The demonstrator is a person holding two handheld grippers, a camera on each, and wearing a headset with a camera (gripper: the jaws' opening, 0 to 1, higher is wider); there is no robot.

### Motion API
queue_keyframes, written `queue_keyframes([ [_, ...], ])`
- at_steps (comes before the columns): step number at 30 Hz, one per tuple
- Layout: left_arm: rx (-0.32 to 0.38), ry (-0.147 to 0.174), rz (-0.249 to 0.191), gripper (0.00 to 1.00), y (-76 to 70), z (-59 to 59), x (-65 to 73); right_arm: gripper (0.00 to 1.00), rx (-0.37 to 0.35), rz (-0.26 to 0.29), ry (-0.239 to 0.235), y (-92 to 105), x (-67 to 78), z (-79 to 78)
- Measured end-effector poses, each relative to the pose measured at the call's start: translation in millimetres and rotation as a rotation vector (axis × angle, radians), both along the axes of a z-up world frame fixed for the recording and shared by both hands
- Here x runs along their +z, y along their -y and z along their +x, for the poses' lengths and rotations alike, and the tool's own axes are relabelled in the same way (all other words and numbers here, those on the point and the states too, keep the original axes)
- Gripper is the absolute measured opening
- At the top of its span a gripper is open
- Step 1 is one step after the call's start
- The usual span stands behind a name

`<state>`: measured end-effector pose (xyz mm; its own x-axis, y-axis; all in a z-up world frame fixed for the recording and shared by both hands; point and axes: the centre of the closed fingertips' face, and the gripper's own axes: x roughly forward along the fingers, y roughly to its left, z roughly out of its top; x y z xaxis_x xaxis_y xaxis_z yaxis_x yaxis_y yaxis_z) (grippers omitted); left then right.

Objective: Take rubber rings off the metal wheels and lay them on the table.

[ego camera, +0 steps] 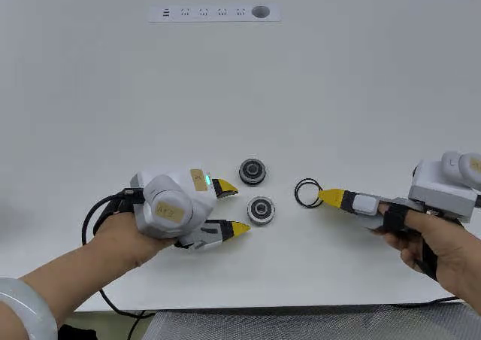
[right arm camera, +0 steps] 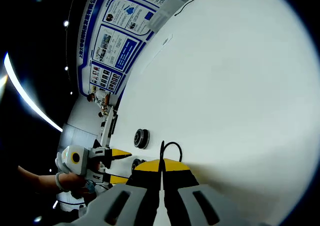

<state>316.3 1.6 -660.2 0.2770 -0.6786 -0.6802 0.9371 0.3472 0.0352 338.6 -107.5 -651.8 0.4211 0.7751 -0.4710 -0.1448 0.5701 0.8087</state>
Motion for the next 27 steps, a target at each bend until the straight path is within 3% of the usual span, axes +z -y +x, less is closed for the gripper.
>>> queue_keyframes([
  [12, 0.002, -0.003, -0.005, 0.36, 0.5, 0.1, 0.3, 0.06, 0.001, -0.048, 0.015, 6.7, -4.7, 1.5],
  [16, 0.001, -0.003, -0.003, 0.36, 0.4, -0.3, 1.2, 0.08, 0.033, -0.089, 0.037, 7.3, -6.5, -0.5],
  [27, 0.006, 0.01, -0.007, 0.36, 0.4, 4.1, 4.2, 0.1, 0.035, -0.103, 0.061, 13.0, -1.4, 2.1],
])
